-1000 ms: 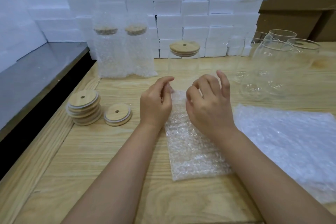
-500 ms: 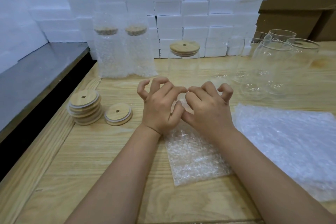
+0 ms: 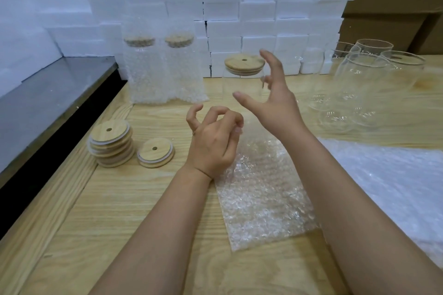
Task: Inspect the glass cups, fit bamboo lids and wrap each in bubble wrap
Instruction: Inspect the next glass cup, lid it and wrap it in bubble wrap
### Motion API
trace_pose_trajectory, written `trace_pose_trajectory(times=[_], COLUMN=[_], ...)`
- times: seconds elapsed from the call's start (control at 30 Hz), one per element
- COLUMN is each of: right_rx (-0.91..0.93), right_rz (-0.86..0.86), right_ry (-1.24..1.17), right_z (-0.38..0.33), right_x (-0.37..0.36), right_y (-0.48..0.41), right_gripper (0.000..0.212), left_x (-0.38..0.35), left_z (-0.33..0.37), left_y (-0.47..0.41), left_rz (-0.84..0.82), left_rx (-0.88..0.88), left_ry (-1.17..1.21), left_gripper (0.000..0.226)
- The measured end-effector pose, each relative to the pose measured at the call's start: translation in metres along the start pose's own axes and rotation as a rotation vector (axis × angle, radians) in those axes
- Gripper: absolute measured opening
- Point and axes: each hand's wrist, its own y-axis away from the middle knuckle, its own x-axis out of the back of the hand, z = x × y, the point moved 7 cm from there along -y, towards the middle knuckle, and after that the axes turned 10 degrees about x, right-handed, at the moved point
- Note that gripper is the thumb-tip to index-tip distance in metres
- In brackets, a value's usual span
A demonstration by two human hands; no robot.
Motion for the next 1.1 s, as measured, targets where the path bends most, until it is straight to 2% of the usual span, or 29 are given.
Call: trace_pose_trajectory(times=[0.2,0.37,0.5,0.8,0.93,1.1], right_rx=[-0.017,0.022,0.013,-0.3,-0.373,-0.384], right_rz=[0.058,0.284,0.444,0.357,0.374,0.361], right_ry=[-0.013,-0.047,-0.239,-0.514,-0.52,-0.455], right_z=[0.009,-0.002,-0.013,0.014,0.026,0.033], right_x=[0.003,0.03,0.058,0.056,0.059,0.063], right_y=[-0.004,-0.004,-0.01,-0.01,-0.006,-0.003], right_gripper=[0.065,0.061,0.055,0.044,0.048,0.052], left_x=[-0.002,-0.004,-0.01,-0.019,-0.012,-0.01], left_z=[0.002,0.001,-0.002,-0.003,0.001,0.001], left_y=[0.001,0.003,0.004,0.004,0.003,0.001], left_rz=[-0.034,-0.068,-0.13,-0.215,-0.13,-0.091], left_rx=[-0.056,-0.083,-0.047,-0.019,-0.039,-0.043], left_ry=[-0.044,-0.066,-0.07,-0.063,0.003,0.01], left_gripper=[0.025,0.02,0.023,0.03,0.011,0.012])
